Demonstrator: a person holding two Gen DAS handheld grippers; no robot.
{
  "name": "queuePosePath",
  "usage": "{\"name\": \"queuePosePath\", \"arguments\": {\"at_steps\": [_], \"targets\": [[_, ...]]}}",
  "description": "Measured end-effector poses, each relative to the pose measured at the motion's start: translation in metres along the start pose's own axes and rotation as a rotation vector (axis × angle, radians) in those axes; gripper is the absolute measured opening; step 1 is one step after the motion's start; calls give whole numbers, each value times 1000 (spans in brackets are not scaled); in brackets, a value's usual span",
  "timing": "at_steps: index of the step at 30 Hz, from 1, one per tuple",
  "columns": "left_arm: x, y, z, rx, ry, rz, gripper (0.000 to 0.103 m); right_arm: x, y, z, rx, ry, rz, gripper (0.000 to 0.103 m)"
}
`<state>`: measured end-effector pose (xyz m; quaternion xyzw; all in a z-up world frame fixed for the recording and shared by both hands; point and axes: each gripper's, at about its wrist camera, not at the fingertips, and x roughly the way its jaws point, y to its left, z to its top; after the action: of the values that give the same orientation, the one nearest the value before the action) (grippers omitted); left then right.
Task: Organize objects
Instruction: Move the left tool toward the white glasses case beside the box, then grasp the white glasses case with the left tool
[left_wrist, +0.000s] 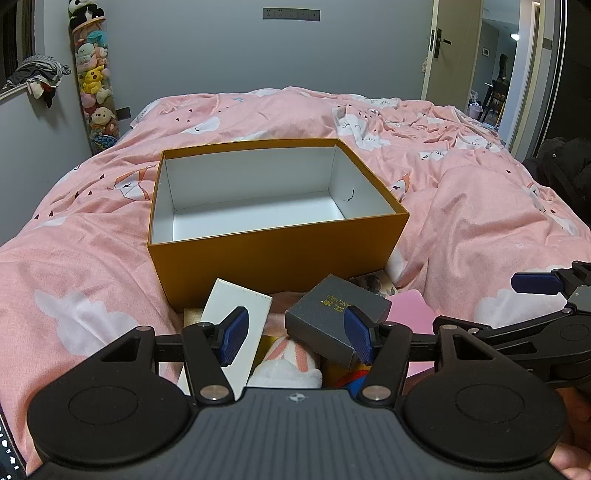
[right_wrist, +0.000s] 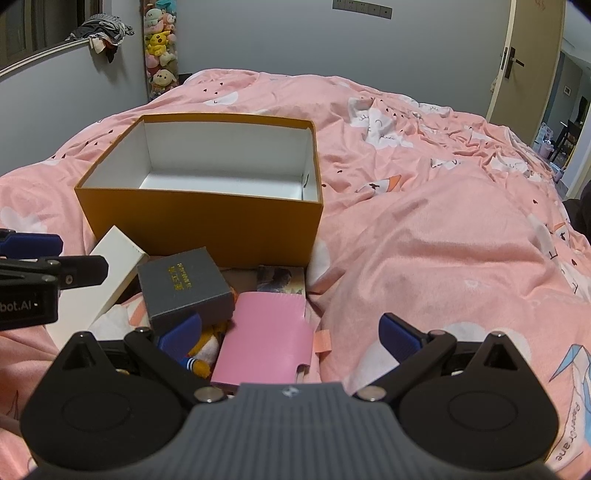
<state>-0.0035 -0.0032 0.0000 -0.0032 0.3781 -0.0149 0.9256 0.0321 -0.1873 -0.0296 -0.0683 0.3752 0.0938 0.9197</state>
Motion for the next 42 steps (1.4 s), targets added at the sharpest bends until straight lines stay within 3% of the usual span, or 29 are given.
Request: {"name": "queuePosePath", "arguments": {"at_steps": [17,24,26,29,32,38,42], "targets": [[2,0,0,3,6,-8,67,2,2,0,-2,16,0,102],[3,8,2,-15,16,-51,63,5,2,4,-5,35,15,101],[2,13,5,-18,25,-62,61,5,3,6,-12,36,29,97],[4,23,9,-11,70,-85,46,8,6,10,-34,50,67,85],[10,33,9,-17,111,-112,41,14,11,14,-62,76,128,73],[26,57,7,-53,171,-55,41,32,30,27,-129,157,245,67],[36,71,8,-66,199,-28,51,45,45,41,-171,170,280,67]]}}
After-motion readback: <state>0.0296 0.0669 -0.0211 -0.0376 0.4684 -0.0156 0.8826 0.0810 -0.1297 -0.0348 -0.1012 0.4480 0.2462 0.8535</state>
